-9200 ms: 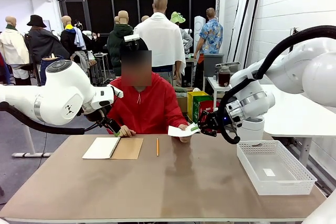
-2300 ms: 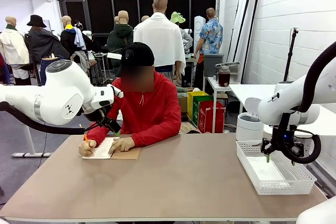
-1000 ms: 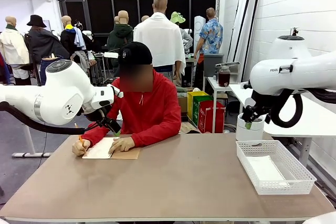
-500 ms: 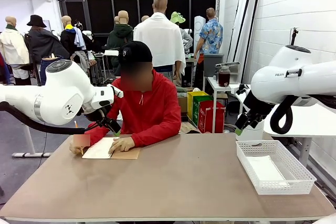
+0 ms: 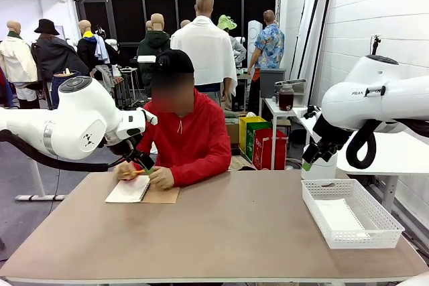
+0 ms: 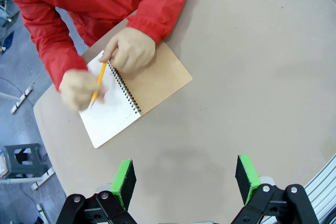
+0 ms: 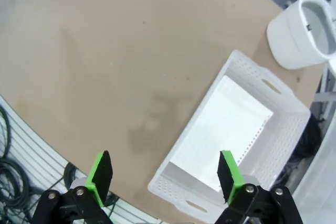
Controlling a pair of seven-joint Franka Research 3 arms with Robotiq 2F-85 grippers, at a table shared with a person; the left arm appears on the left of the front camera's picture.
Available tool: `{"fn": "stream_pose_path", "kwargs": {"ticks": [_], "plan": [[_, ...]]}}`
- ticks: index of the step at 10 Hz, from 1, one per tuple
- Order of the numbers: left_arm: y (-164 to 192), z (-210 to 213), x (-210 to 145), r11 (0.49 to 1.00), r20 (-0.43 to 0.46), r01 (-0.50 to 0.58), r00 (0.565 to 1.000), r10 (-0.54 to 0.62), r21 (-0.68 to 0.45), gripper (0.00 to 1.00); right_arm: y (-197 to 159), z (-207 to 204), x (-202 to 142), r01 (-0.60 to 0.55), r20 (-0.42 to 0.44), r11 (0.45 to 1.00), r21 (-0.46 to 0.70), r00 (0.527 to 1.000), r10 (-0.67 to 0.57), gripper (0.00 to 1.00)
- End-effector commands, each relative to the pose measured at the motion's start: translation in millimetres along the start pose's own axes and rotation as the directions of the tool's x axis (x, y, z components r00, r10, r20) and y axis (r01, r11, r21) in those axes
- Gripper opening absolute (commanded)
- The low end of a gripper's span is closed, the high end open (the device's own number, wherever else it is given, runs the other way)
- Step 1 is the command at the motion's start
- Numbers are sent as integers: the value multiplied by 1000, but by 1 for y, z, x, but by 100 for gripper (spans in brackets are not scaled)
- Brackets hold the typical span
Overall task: Sort the paper based on its condition.
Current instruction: If a person hands you a paper, place it in the Organizing basket , and if it's crumpled, put it in the Trash can.
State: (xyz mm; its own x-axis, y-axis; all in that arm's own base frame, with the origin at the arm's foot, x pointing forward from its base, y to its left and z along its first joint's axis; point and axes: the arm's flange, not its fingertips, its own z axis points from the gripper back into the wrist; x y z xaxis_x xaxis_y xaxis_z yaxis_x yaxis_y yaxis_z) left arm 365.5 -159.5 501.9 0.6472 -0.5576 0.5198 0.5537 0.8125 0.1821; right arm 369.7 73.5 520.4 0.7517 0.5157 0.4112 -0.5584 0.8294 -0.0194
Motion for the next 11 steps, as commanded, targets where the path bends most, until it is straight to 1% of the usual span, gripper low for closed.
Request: {"fn": "stream_pose_path", "kwargs": {"ticks": [1,2,3,5,6,8,11], "plan": [[1,-1,0,1000,4,6,1000,-6,-2,100,16,0,4,-70,102,997,-32,992,73,100],[1,-1,0,1000,4,6,1000,-6,-2,100,24,1,4,-109,165,993,-36,980,114,100],[1,-1,0,1000,4,6,1000,-6,-2,100,30,1,5,-145,203,989,-17,968,146,100],[1,-1,0,1000,4,6,1000,-6,-2,100,43,3,2,-230,258,972,54,943,209,100],[1,-1,0,1000,4,6,1000,-6,-2,100,50,5,0,-291,294,951,102,922,251,100],[1,-1,0,1000,4,6,1000,-6,-2,100,58,6,-4,-355,332,923,149,897,292,100],[1,-1,0,1000,4,6,1000,-6,-2,100,64,2,-1,-384,338,906,178,889,311,100]]}}
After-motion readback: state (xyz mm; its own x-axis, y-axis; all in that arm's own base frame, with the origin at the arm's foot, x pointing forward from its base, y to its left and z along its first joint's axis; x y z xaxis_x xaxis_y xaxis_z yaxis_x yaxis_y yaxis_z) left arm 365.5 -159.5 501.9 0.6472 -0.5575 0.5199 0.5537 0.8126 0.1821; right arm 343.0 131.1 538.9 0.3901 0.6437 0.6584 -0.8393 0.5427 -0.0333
